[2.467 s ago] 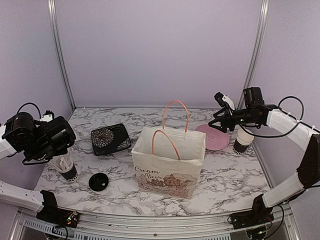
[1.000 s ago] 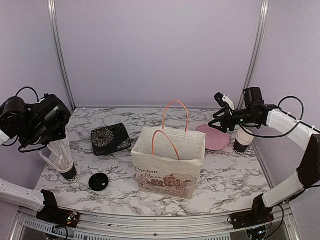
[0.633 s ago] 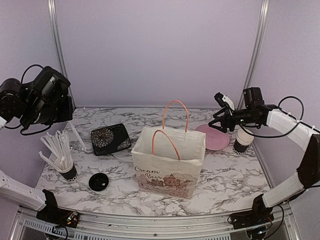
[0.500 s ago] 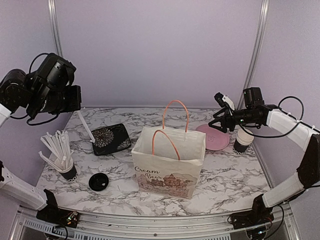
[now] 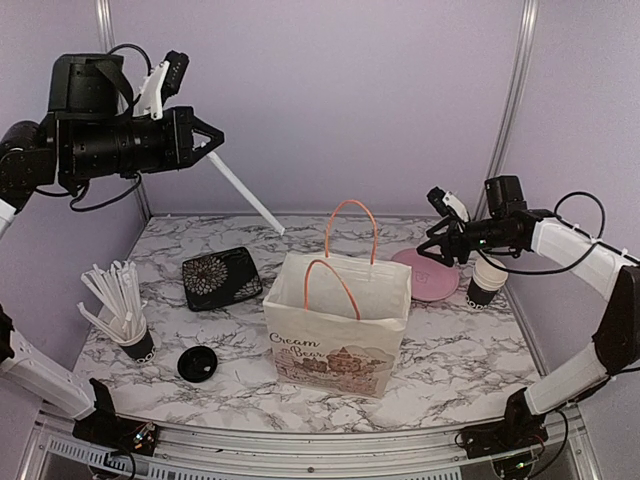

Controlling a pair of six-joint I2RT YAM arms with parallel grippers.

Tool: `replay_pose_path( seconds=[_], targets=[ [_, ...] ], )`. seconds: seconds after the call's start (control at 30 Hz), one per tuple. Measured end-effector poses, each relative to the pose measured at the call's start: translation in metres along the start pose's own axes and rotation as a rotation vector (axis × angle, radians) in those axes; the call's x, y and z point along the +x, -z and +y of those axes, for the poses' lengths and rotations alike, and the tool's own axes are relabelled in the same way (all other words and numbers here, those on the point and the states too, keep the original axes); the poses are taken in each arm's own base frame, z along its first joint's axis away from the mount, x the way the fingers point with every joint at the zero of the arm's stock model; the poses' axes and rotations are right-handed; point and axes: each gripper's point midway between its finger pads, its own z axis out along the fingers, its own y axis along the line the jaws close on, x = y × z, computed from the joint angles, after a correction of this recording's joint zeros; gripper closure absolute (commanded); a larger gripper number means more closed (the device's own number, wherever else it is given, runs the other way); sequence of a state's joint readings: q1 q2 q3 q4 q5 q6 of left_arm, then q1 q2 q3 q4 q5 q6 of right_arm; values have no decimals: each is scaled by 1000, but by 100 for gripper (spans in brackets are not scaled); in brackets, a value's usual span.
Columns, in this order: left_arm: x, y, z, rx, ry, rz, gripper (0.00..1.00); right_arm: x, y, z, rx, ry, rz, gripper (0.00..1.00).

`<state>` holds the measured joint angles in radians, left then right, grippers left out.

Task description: Pack the takeout coffee

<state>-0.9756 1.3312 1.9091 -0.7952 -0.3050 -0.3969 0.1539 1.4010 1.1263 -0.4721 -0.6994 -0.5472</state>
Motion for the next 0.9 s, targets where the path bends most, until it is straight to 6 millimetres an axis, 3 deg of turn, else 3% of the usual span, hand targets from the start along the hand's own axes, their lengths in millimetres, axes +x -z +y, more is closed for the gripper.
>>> replay_pose_path(
  seconds=[0.17, 0.37, 0.57, 0.9],
  targets=[
    [-12, 7, -40, 205, 16, -23, 100, 3, -2, -2, 4, -2, 11, 34],
    [8, -4, -82, 367, 1, 56, 100, 4, -3, -3, 5, -4, 14, 34],
    [52, -36, -117, 459, -19, 171, 100, 10, -8, -4, -3, -13, 27, 34],
    [130, -101, -143, 511, 3, 326, 100, 11, -8, -4, -5, -15, 30, 34]
  ],
)
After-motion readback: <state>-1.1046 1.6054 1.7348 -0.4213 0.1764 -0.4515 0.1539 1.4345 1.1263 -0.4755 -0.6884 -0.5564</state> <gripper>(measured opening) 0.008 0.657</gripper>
